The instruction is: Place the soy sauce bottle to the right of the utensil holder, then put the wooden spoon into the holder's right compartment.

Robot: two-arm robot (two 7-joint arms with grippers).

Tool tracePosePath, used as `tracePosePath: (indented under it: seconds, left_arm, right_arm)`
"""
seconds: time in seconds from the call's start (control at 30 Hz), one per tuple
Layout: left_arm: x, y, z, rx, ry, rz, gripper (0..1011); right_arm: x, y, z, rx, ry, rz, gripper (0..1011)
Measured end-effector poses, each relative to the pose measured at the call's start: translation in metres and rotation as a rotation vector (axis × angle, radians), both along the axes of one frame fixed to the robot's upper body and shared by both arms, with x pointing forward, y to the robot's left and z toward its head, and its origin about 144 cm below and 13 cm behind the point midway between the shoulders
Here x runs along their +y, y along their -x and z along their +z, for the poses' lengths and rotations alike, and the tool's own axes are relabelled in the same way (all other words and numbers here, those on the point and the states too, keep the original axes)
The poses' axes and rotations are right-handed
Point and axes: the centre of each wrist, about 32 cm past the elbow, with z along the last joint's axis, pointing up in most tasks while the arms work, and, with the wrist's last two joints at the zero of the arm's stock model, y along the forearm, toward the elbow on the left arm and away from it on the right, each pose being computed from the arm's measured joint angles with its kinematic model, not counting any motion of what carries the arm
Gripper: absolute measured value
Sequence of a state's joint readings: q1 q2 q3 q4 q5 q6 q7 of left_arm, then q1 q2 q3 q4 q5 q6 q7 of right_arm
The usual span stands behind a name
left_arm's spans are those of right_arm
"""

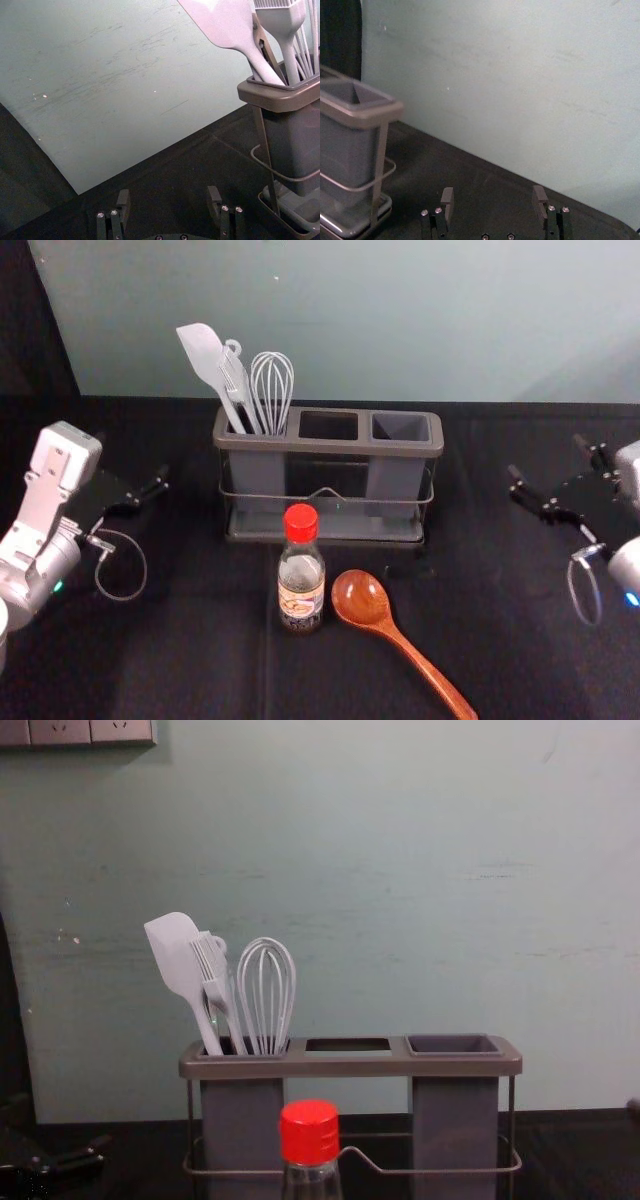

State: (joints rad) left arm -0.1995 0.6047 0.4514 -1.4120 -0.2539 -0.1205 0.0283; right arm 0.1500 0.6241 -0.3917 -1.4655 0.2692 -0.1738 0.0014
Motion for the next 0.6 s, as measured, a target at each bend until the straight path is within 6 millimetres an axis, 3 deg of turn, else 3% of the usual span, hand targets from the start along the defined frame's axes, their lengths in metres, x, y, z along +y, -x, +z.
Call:
tracePosePath:
  seconds: [0.37, 0.6]
  left_arm:
    - [0.0, 0.0, 0.0, 0.0, 0.0, 0.0, 1005]
    - [0.0, 0.0, 0.0, 0.0, 0.0, 0.0, 1005]
  right_arm:
    - [-0.029, 0.035, 0.031, -0.056, -0.137, 0.116, 1003]
    - [-0.045, 0.058, 0.05, -0.037, -0.253, 0.295, 1002]
